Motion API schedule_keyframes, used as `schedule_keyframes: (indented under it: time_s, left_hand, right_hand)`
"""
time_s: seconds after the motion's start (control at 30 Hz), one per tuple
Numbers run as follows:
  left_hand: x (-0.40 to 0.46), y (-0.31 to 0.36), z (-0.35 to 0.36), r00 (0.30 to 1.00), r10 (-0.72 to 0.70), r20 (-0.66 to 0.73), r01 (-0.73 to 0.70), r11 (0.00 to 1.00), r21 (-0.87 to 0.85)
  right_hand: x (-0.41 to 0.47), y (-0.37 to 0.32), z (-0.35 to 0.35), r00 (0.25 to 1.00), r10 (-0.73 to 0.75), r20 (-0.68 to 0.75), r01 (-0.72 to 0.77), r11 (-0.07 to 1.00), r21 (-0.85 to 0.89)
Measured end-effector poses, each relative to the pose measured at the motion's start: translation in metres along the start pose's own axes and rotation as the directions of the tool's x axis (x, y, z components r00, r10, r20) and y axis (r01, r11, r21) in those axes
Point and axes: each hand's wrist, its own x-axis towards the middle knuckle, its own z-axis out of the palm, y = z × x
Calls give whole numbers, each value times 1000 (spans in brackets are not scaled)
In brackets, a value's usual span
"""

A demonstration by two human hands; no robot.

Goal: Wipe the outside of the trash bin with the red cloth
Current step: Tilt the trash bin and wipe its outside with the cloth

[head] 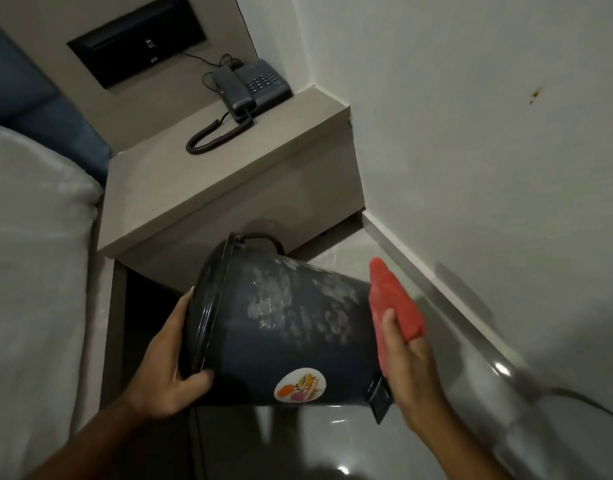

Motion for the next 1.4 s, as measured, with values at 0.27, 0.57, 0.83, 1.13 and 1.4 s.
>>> schedule_keyframes:
  time_s: [0.27,0.57,0.83,1.13,1.4]
  left_hand:
    - [19,3,7,999,41,4,-41,998,-53]
    - [23,12,5,998,66,-10,-66,997,42]
    - [22,18,6,998,47,-46,-47,999,5]
    - [24,19,9,997,77,15,-79,976,201]
    - [20,25,12,995,85,60,-97,968,232]
  right_hand:
    - [2,-26,110,927,-238,289,373,648,-664]
    - [11,31,46,543,-438,717,807,35,-590]
    - [23,12,51,962,-229,151,253,525,-813]
    - [9,14,49,755,-431,494,650,394,-650]
    - [73,-14,7,997,56,49,4,610,-793]
